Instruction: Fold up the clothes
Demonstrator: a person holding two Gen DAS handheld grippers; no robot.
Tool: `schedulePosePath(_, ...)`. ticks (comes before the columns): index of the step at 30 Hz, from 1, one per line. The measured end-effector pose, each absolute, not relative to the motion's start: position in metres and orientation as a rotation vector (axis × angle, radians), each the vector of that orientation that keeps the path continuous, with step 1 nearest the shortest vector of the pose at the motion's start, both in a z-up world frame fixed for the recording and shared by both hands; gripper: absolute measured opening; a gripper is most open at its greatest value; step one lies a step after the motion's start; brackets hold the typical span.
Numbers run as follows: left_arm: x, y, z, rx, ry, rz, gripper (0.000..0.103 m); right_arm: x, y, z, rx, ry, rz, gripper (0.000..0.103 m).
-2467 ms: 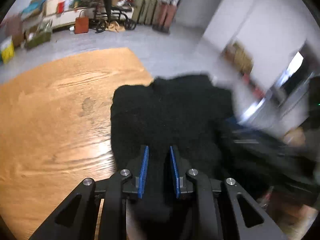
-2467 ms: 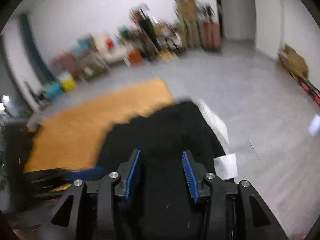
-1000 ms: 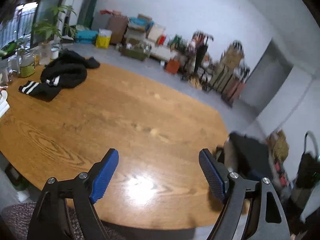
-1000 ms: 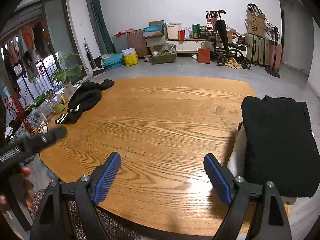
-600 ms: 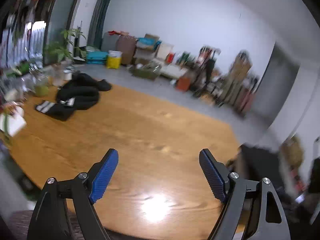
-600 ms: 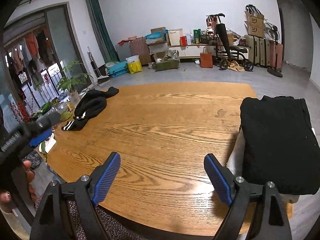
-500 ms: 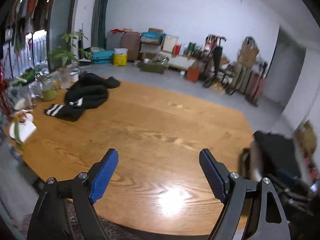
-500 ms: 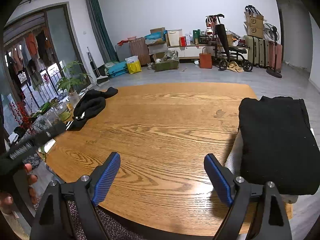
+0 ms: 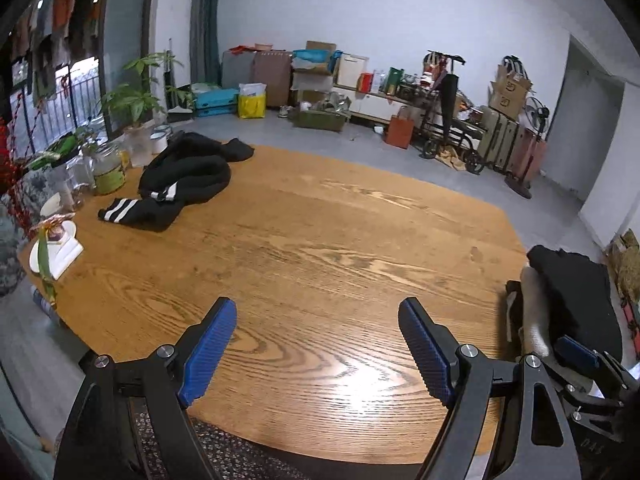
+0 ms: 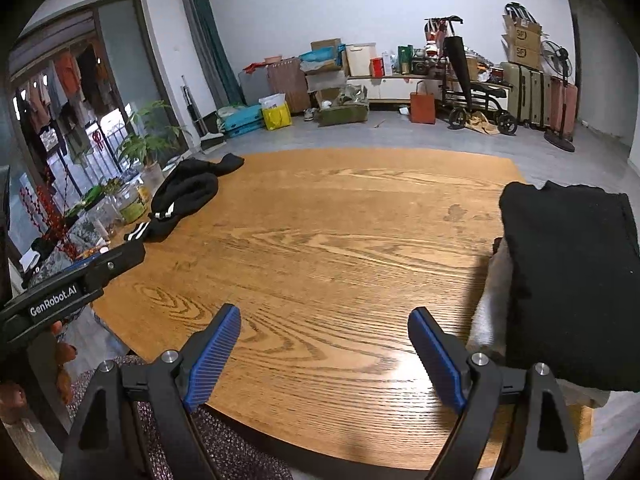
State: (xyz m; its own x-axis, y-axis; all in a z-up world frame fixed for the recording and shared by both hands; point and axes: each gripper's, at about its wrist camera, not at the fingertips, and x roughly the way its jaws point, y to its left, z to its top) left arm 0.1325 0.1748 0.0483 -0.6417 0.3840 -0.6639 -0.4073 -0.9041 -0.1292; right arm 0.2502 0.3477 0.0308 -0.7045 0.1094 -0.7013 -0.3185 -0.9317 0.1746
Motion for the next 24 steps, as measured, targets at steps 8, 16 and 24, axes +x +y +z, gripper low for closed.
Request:
schedulePosePath(8, 0.122, 0.158, 0.037, -1.061, 0.028, 2.568, 0.083, 0.23, 0.332, 0.016, -1.147, 0.405, 2.693, 0.089)
schedulePosePath(16, 0.102, 0.125, 0.027, -1.115, -0.126, 2.587, 0.083, 0.212, 0.298, 0.012, -1.11, 0.279, 2.81, 0.089)
schedulePosePath(24, 0.053, 0.075, 0.006, -1.107, -0.248, 2.687, 0.083, 0.13, 0.277, -0.002, -1.204, 0.197, 2.826, 0.089)
